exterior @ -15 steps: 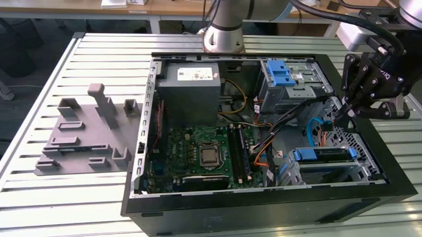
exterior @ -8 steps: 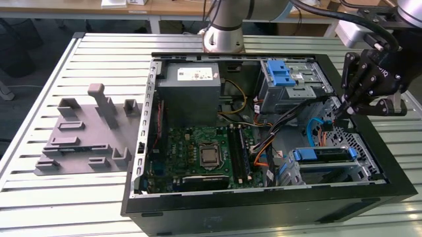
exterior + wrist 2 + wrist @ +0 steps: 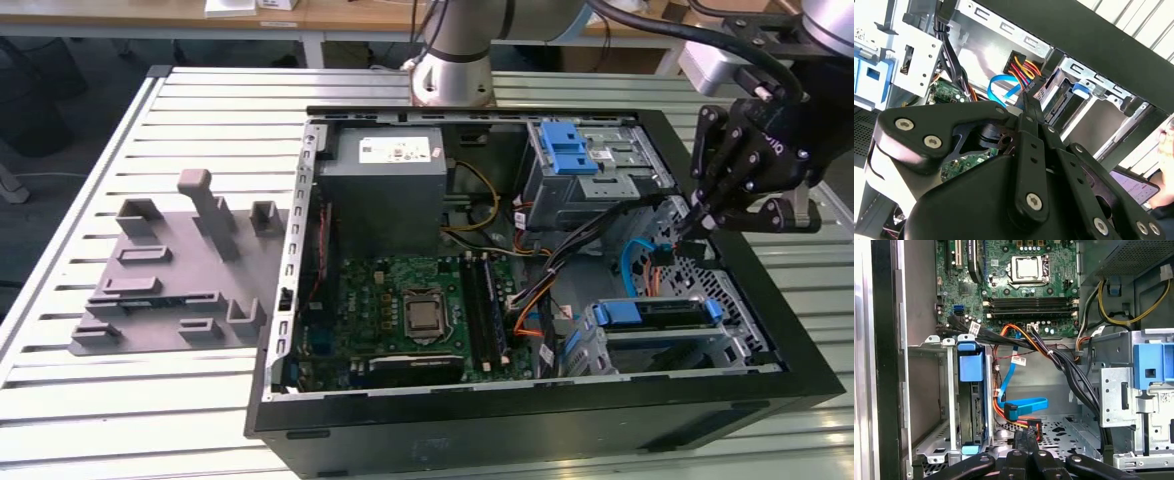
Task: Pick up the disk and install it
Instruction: 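Insert the first disk wire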
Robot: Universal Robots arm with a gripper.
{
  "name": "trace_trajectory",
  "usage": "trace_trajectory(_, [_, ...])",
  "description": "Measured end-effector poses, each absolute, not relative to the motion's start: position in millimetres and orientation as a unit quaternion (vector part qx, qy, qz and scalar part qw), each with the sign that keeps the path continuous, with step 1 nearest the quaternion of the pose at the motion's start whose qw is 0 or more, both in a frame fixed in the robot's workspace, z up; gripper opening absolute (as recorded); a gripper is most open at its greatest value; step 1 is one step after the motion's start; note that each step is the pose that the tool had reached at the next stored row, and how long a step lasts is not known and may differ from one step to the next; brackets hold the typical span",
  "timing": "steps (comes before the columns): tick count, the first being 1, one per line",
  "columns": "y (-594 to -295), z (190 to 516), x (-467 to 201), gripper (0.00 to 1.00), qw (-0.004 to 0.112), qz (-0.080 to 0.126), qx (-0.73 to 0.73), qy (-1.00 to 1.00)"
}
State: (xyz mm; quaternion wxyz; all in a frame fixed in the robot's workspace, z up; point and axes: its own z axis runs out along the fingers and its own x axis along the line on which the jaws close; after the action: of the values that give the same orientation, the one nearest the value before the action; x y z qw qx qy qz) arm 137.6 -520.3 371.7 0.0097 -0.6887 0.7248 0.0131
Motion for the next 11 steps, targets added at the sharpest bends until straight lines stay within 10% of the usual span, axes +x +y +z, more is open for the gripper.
trace_trajectory(11, [-515.4,367.7,143.3,0.11,0.002,0.005,-0.685,0.729])
